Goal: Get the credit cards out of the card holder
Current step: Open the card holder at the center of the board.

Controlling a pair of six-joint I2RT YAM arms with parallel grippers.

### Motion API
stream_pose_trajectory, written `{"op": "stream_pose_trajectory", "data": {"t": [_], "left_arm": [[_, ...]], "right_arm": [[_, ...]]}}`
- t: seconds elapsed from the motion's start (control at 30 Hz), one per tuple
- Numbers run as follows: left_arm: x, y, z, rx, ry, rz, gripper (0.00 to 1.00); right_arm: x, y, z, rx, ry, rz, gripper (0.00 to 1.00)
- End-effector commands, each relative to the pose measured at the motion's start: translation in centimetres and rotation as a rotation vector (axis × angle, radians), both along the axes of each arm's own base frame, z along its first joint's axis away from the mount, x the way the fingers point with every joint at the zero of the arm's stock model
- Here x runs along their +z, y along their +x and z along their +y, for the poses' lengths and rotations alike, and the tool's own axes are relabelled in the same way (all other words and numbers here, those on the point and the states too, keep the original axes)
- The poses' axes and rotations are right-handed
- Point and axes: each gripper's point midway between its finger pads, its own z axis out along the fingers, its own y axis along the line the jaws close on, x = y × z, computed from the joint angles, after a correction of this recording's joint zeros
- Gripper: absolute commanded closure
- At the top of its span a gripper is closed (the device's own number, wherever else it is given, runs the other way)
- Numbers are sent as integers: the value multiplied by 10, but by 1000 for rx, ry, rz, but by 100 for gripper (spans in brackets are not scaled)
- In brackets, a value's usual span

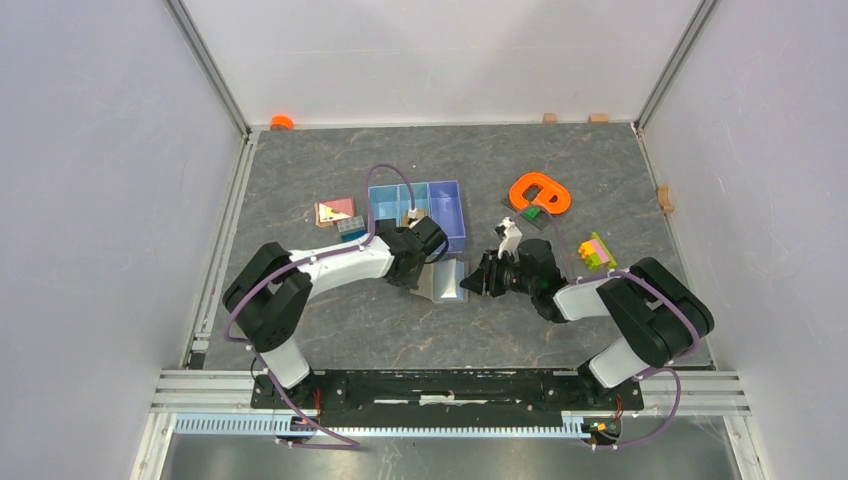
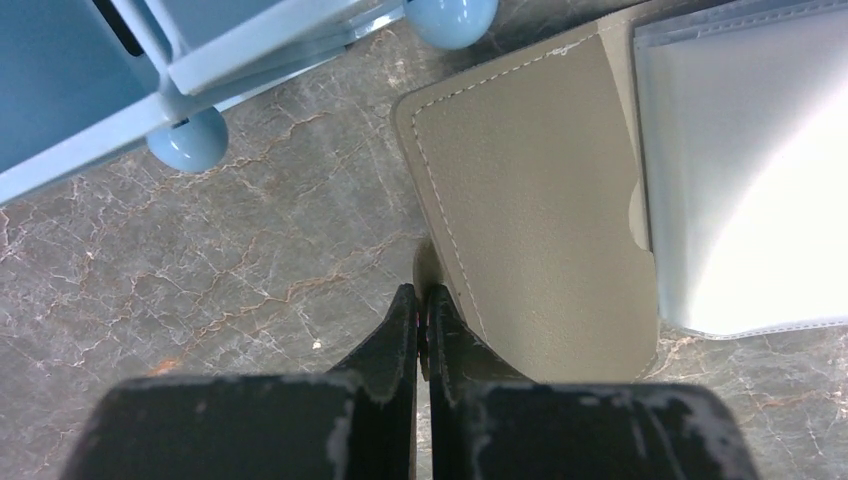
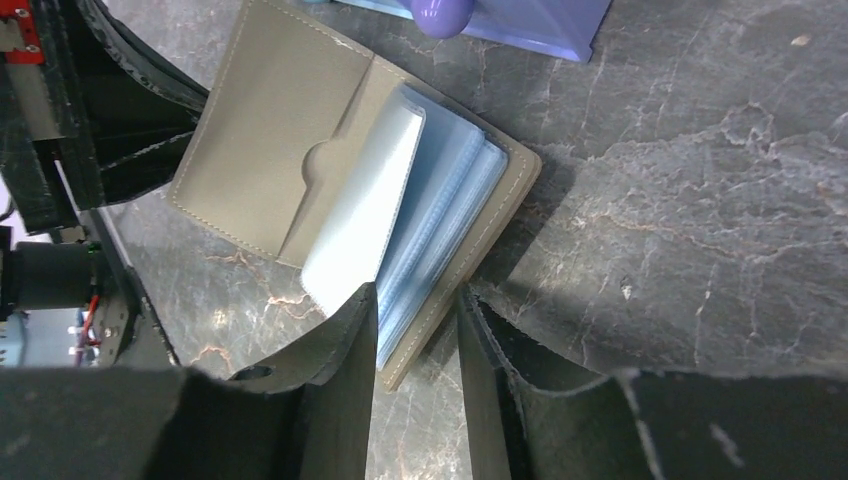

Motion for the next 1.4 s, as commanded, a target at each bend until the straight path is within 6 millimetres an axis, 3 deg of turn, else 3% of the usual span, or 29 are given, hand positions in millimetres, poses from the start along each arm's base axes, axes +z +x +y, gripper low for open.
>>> {"op": "stream_pose_trajectory", "data": {"t": [0.0,0.27,0.83,0.9,1.0,1.13,1.37], "left_arm": [[9,0,-26,-75,-80,-8,98],[4,-5,-39,-105,-92,8,98],[0,-8,-44,-124,-86,20,98],[1,-7,-43,-120,-84,14,98],[4,-6,-42,-116,-84,1,98],[12,-3,-39,-103,-86,-28,98],[49,5,-28,-49,-160,-178,94]], "right_arm": [[30,-8,13,61,136,-39,61],[36,-13,17,88,183,-35,58],[9,-15,21,103,113,53,54],[3,-13,18,87,81,64,58],[-6,-9,11,53,24,64,76],[-3,-6,8,37,22,48,98],[18,1,-5,-15,24,-51,100]]}}
